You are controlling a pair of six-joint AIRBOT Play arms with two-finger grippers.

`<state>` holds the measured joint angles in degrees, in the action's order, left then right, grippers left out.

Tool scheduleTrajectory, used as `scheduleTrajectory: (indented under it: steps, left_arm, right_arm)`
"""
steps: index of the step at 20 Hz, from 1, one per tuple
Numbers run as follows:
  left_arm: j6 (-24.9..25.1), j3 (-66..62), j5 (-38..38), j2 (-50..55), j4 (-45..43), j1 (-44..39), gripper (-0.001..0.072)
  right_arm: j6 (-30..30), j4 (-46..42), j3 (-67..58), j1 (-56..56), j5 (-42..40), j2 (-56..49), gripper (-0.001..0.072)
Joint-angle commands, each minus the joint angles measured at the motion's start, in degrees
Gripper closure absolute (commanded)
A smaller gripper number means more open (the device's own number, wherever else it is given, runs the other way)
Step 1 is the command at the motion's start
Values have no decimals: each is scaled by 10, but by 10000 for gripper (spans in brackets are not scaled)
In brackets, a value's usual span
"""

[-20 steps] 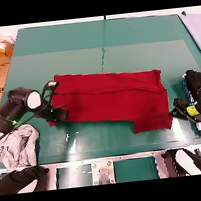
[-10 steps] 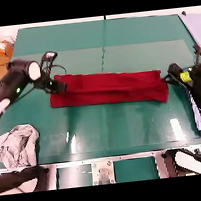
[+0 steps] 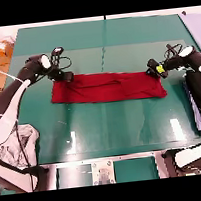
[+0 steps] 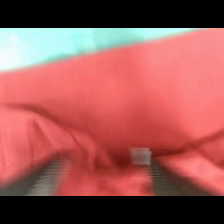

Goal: Fold the shirts.

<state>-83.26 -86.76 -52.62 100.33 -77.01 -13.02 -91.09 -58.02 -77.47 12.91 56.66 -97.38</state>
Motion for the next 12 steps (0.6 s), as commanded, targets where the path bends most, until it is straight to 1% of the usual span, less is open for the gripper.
scheduleTrajectory:
  steps: [1,2,3,4,6,7,8,9,10,11,12]
  left_arm:
    - [-10,-46,-6,19,-35,3,74]
    - [-20,-76,-43,19,-77,7,74]
    - [-28,-110,-83,19,-118,13,74]
    - [-42,-140,-120,19,-143,21,74]
    - [-57,-191,-183,19,-139,46,74]
    - [-66,-205,-205,19,-119,56,75]
    - [-64,-210,-221,19,-84,65,74]
    - [-58,-210,-234,19,-45,73,75]
    - [-43,-210,-246,21,-17,76,91]
    - [-31,-210,-255,22,7,76,357]
    - [-16,-210,-255,22,26,76,662]
  right_arm:
    - [24,4,-65,17,3,-42,423]
    - [33,4,-93,34,40,-41,241]
    - [49,4,-117,54,78,-40,141]
    - [64,4,-137,74,114,-40,138]
    - [105,4,-149,122,171,-40,89]
    - [128,5,-143,146,195,-42,35]
    - [156,5,-129,164,209,-45,9]
    - [186,10,-108,179,214,-50,9]
    - [212,22,-86,189,214,-57,9]
    - [234,38,-66,194,214,-67,8]
    - [254,57,-51,194,214,-81,8]
